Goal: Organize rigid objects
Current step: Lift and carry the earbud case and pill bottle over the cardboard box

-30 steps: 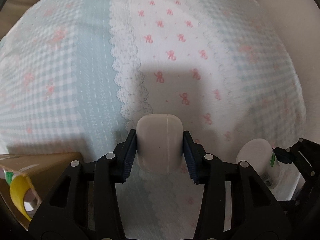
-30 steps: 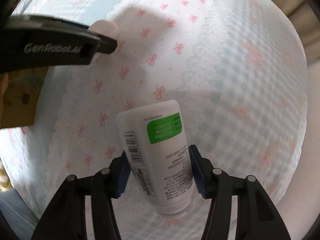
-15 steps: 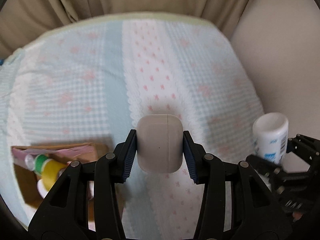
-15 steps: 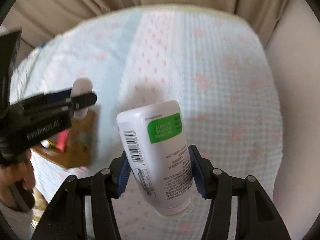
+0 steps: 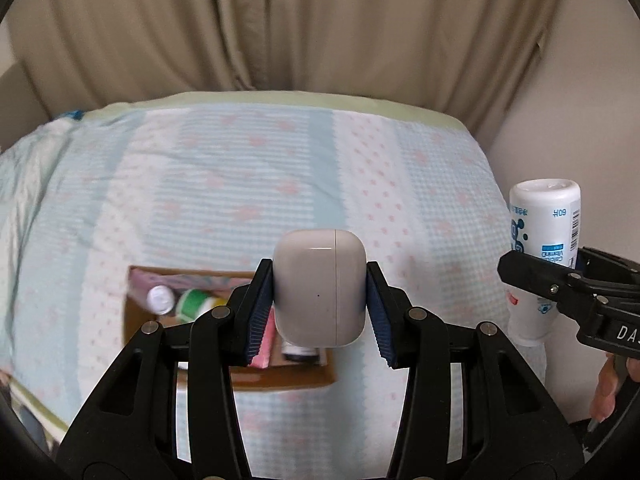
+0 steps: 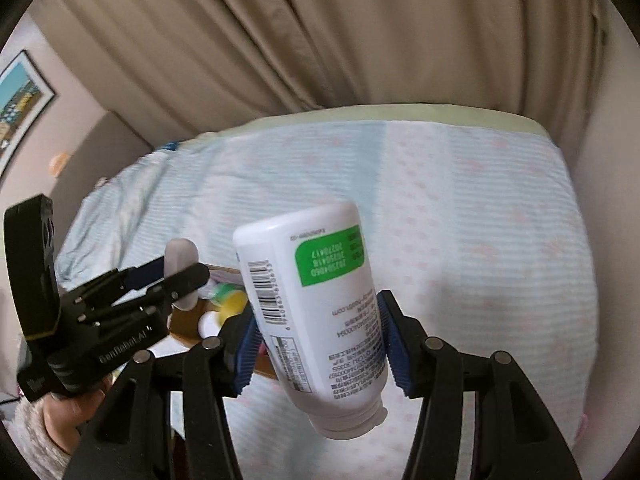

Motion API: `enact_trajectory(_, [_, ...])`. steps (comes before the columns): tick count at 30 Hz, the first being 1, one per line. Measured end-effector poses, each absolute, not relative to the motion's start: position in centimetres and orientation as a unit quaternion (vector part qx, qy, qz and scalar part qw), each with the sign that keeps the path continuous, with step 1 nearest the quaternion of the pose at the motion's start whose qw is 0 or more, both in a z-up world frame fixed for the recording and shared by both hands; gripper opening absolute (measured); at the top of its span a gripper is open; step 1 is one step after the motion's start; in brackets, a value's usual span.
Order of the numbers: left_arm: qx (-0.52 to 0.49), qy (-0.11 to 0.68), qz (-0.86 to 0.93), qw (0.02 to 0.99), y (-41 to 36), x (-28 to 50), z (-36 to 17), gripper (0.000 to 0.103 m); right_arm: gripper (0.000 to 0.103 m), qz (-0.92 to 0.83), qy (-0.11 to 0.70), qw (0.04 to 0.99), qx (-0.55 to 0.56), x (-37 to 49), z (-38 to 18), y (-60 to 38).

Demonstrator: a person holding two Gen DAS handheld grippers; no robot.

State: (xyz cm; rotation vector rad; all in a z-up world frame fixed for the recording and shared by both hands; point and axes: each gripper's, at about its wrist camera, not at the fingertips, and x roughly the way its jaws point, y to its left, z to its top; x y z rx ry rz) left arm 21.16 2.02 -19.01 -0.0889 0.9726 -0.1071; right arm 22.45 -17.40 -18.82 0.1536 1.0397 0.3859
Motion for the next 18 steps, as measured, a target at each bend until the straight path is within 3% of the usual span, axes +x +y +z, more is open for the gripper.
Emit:
enact_trajectory(8, [-0.069, 0.473, -0.033, 0.878, 11.6, 19.9, -20.6, 0.041, 0.051, 0.207, 0.507, 0.83, 0.109, 21.9, -20.3, -9.4])
enact_trajectory(18, [-0.071, 0.518, -0.054, 0.851, 22.1, 21.7, -27.8, 0.041, 0.051, 0.141, 0.547, 0.812, 0.15, 22.1, -25.7, -0.8])
